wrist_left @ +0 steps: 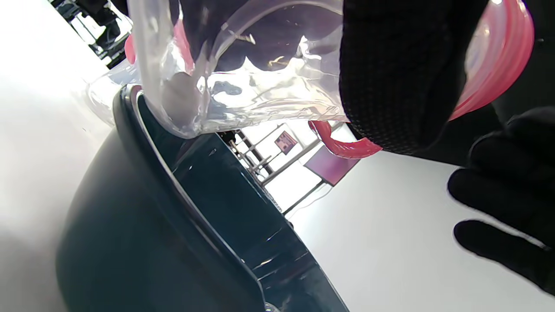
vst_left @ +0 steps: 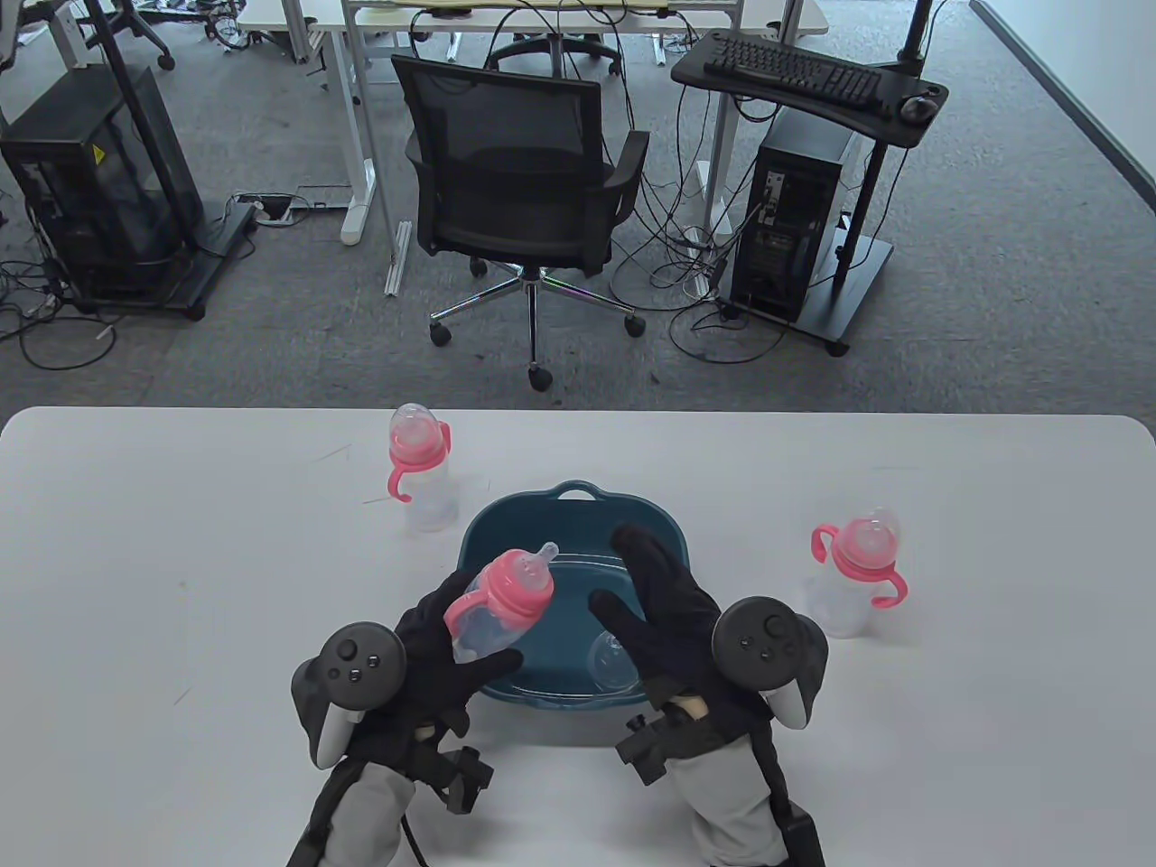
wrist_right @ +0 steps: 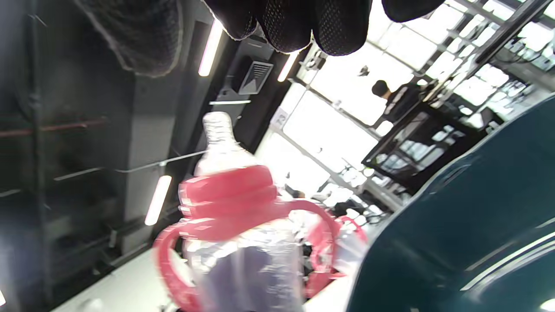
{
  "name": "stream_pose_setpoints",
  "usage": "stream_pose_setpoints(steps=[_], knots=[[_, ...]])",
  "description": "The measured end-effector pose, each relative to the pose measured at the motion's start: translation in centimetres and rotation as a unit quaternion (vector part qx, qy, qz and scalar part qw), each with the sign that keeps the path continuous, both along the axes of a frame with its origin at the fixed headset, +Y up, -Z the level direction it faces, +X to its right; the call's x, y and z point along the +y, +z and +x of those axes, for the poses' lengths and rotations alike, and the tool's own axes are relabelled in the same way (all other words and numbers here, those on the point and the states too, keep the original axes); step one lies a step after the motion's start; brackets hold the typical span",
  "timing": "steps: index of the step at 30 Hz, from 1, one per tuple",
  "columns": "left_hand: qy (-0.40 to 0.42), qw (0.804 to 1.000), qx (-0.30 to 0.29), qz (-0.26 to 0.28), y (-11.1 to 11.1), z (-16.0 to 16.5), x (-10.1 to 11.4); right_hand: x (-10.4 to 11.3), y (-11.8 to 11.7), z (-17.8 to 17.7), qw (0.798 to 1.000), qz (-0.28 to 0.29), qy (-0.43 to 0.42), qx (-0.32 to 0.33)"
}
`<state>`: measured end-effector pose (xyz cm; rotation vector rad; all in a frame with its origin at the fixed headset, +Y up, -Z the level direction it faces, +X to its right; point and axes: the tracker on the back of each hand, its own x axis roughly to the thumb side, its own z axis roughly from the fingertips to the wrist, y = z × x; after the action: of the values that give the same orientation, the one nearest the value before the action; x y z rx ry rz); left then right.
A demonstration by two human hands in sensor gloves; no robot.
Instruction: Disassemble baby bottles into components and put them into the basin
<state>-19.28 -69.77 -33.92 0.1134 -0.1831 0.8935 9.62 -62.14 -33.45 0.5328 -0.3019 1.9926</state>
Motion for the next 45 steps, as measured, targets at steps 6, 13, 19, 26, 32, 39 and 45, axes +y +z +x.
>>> stream_pose_setpoints(steps=[6,13,19,26,32,39,45], knots=[[-0.051,0.998,-0.020,0.022,0.3,0.9,0.4,0.1,0.4,-1.4,0.999,-0.012,0.020,0.023],[-0.091,0.994,-0.047,0.050,0.8,2.1,0.8,-0.4,0.2,-2.7,0.995,-0.037,0.089,0.029],[-0.102,0.993,-0.048,0.046,0.8,2.2,0.7,-0.8,-0.1,-2.9,0.993,-0.040,0.106,0.023],[-0.099,0.993,-0.052,0.038,0.6,2.1,0.5,-1.1,-0.4,-2.9,0.993,-0.052,0.087,0.053],[-0.098,0.993,-0.052,0.039,0.6,2.1,0.4,-1.1,-0.5,-2.8,0.992,-0.053,0.085,0.080],[-0.098,0.993,-0.047,0.044,0.6,1.9,0.6,-1.0,-0.5,-2.4,0.992,-0.050,0.094,0.072],[-0.138,0.988,-0.045,0.055,0.7,2.2,0.6,-0.9,-0.3,-1.5,0.994,-0.038,0.106,0.001]])
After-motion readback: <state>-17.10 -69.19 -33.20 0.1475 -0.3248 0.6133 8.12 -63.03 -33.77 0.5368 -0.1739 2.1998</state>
